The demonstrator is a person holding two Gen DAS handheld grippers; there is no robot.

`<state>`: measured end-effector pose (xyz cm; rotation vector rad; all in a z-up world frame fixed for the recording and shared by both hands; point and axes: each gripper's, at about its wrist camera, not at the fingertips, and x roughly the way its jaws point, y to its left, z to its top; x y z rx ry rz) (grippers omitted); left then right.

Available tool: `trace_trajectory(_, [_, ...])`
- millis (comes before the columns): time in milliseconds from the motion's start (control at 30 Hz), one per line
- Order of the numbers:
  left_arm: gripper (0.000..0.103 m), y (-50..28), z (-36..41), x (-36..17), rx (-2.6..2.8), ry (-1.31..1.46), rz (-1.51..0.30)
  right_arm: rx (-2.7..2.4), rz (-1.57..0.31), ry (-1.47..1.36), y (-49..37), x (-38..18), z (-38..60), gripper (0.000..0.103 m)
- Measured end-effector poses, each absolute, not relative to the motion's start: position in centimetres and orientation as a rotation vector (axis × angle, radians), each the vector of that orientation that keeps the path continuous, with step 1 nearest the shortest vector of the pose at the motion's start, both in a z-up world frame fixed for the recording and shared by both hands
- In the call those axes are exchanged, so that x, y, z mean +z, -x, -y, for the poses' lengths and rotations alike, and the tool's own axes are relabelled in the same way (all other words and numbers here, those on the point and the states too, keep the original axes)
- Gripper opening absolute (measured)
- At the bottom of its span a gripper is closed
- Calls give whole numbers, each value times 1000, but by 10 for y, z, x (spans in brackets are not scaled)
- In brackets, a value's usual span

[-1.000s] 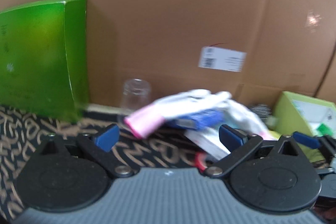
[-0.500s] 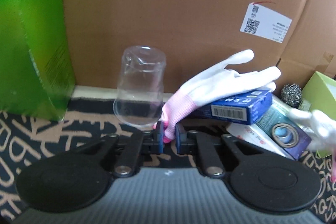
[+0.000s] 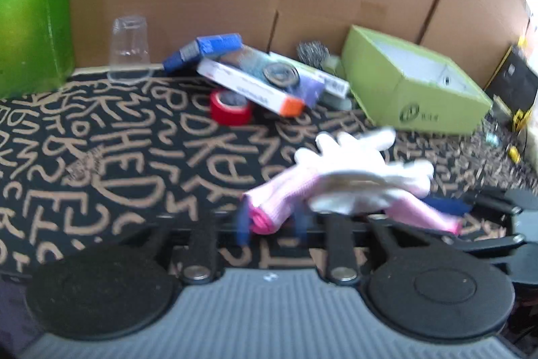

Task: Organize objects
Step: 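Grasp a white glove with the left tool while the right tool grasps the other glove, then place both white gloves into the green shoebox and release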

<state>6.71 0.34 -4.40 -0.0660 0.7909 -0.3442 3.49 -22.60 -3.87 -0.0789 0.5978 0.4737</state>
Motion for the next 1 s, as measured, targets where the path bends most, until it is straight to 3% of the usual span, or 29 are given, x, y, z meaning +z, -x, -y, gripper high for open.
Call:
trace_trajectory(33, [60,-67,1,-46,-329,58,-788,487,-598,76,-31,-40,227,61])
trace_trajectory(100, [62,-68,7,-45,-336,32,-761,490,-575,88,-25,-40,227,75])
trace_trajectory(167, [69,-71,16,-45,-323,-2,-739,470,-547,110,-21,-39,229,75])
trace_trajectory(300, [72,-88,26,-52,-354,-43,-736,426,-553,89,-33,-42,234,75])
trace_trajectory(333, [70,-90,28,-52,-364,-45,-746,421,-560,77,-37,-44,235,75])
trace_trajectory(400, [58,-93,31,-55,-387,-37,-768,413,-580,62,-42,-47,235,75])
trace_trajectory(500, [46,-97,33,-58,-420,-14,-791,419,-607,34,-50,-54,233,65])
trace_trajectory(567, [18,-96,37,-59,-440,-24,-799,434,-624,8,-53,-58,232,53])
trace_trajectory(600, [15,-96,39,-58,-452,-17,-806,435,-618,-2,-54,-58,233,43])
trace_trajectory(633, [14,-95,40,-57,-460,-3,-811,438,-619,-5,-54,-58,232,28])
trace_trajectory(733, [10,-93,42,-44,-477,21,-778,457,-629,-40,-55,-54,237,15])
trace_trajectory(1000, [10,-114,73,19,-549,98,-635,322,-441,-35,-44,-5,277,13])
